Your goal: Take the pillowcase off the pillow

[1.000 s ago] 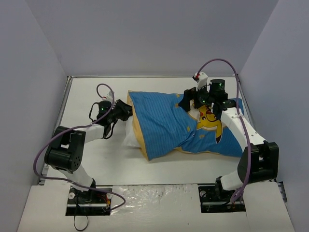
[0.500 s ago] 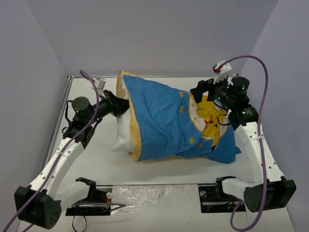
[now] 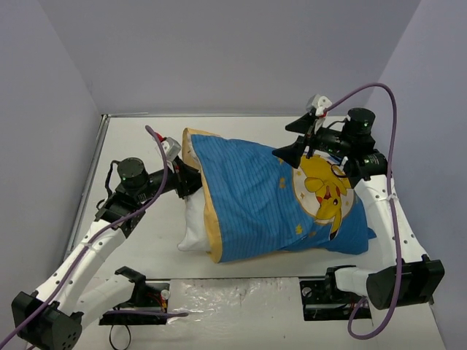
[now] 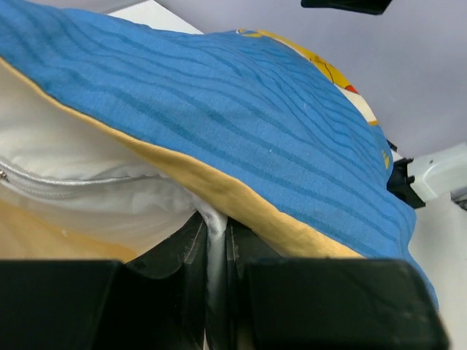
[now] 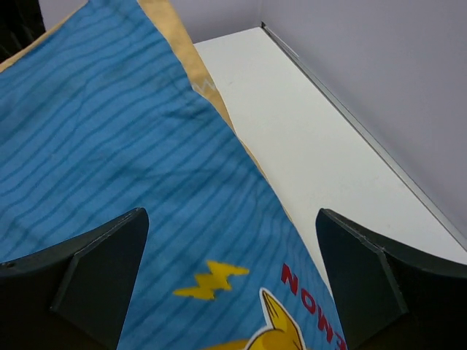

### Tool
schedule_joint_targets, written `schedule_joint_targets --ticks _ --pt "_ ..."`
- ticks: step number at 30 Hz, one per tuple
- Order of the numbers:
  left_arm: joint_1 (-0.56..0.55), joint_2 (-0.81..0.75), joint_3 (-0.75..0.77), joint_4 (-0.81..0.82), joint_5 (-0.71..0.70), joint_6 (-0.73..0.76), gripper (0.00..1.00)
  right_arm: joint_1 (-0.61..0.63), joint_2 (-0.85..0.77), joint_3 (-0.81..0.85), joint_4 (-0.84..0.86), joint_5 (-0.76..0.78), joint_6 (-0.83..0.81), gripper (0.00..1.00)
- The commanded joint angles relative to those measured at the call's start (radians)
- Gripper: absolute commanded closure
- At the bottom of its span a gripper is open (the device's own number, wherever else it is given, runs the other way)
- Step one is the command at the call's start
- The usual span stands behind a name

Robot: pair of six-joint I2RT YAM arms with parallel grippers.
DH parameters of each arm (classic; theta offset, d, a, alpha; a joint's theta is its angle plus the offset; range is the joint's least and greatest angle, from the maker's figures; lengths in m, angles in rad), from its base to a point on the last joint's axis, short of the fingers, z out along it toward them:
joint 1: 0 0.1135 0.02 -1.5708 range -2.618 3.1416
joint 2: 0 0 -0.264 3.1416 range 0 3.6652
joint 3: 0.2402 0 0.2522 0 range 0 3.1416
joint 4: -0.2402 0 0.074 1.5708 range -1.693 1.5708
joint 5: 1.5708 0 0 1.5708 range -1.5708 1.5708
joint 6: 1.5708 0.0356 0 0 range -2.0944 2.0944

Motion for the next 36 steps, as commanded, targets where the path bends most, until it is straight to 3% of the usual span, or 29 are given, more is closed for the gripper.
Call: schedule_joint_targets --ticks 1,6,10,13,15,16,18,20,23,31,36 --pt "-0.029 -0.031 0.028 0.043 0.078 0.090 0.98 0.043 -0.009 0.032 0.025 -0.097 -0.126 0.05" --pt "-0.035 -0.025 0.040 0.038 0.076 0.094 0.98 0.093 0.045 -0.010 -0.032 -0.042 -0.162 0.05" --pt "-0.038 -0.022 0.044 0.037 0.066 0.094 0.98 0.185 0.076 -0.079 -0.058 0.117 -0.179 0.06" --pt "-0.040 -0.022 0.048 0.040 0.058 0.096 0.98 0.201 0.082 -0.123 -0.056 0.168 -0.189 0.15" --pt "-0.041 -0.015 0.048 0.058 0.053 0.087 0.98 0.201 0.091 -0.129 -0.058 0.187 -0.185 0.35" --pt "-0.043 -0.010 0.049 0.077 0.053 0.082 0.98 0.201 0.094 -0.129 -0.058 0.179 -0.182 0.52" --pt "-0.043 0.005 0.052 0.089 0.050 0.067 0.98 0.199 0.093 -0.129 -0.056 0.141 -0.180 0.72" --pt "-0.046 0.016 0.069 0.092 0.038 0.067 0.98 0.194 0.071 -0.123 -0.056 0.121 -0.180 0.98" --pt "-0.046 0.033 0.121 0.078 -0.011 0.087 0.98 0.187 0.010 -0.097 -0.053 0.159 -0.174 1.00" --pt "-0.048 0.131 0.317 0.152 -0.045 0.015 0.98 0.081 -0.186 -0.060 0.072 0.536 -0.123 1.00" --pt "-0.049 0.090 0.348 0.097 -0.063 0.060 0.98 0.061 -0.251 -0.178 0.137 0.719 -0.169 1.00"
